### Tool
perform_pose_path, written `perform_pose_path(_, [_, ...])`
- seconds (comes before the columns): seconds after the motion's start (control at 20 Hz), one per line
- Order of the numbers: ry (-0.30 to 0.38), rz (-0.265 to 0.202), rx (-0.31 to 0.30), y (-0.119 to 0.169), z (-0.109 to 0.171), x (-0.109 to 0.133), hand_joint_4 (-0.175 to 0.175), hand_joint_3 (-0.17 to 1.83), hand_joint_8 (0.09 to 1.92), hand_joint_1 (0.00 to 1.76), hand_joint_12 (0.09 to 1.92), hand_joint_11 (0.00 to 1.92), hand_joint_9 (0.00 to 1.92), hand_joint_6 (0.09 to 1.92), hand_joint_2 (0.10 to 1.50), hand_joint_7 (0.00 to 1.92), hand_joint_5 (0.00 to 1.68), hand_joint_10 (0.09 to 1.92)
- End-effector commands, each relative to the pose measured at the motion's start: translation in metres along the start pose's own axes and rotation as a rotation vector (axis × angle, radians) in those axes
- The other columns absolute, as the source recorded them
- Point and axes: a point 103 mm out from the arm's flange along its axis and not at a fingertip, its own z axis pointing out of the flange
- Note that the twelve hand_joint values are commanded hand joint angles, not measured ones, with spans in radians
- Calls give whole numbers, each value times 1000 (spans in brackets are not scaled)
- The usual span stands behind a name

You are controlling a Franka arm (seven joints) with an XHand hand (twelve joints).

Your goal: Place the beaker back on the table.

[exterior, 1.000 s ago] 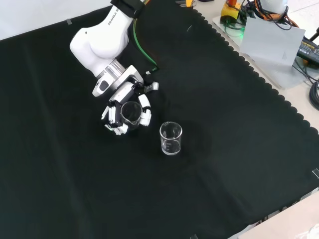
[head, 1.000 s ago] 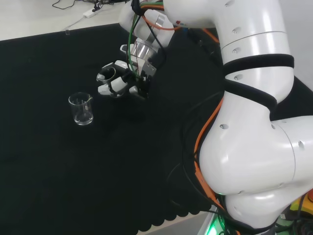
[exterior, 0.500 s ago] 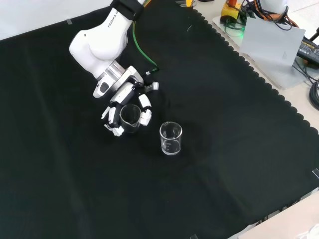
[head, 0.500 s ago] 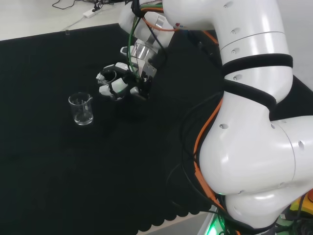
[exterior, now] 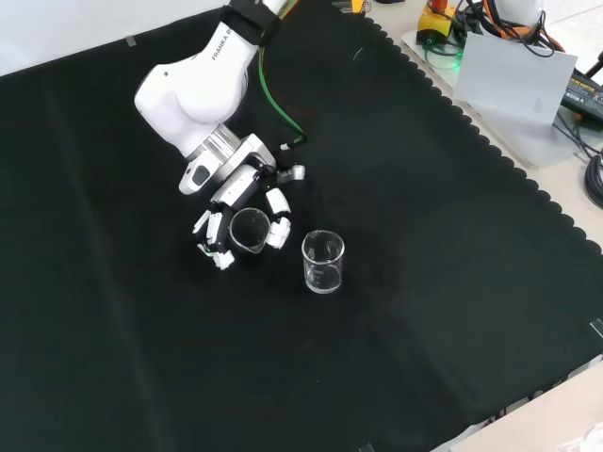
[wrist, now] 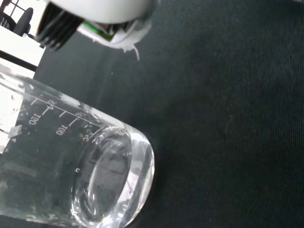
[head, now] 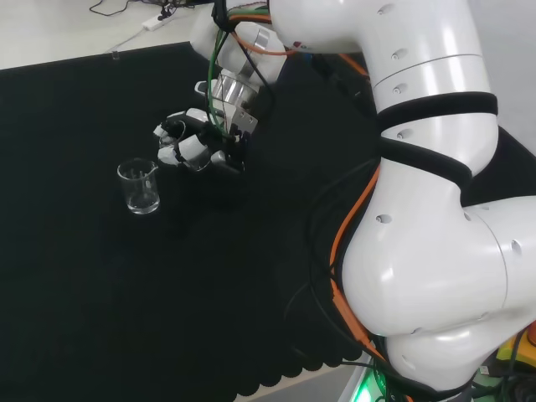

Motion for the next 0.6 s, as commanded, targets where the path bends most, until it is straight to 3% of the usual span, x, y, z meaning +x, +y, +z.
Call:
perform_pose_path(0.05, [16,-14,-29,-9,-17,-3,-51,735,659,897,1381,0,496,603,528,465,437,661])
perform_pose_path(0.35, [18,-25,-49,-28,-41,-3,-51,730,660,895,1378,0,492,595,530,463,438,661])
perform_pose_path(0.45, [-6,-15,-41,-15,-24,8,-51,729,660,895,1377,0,491,594,530,464,438,661])
perform_pose_path(0.6, [6,-18,-62,-19,-29,6,-51,728,661,895,1376,0,491,591,531,464,438,662])
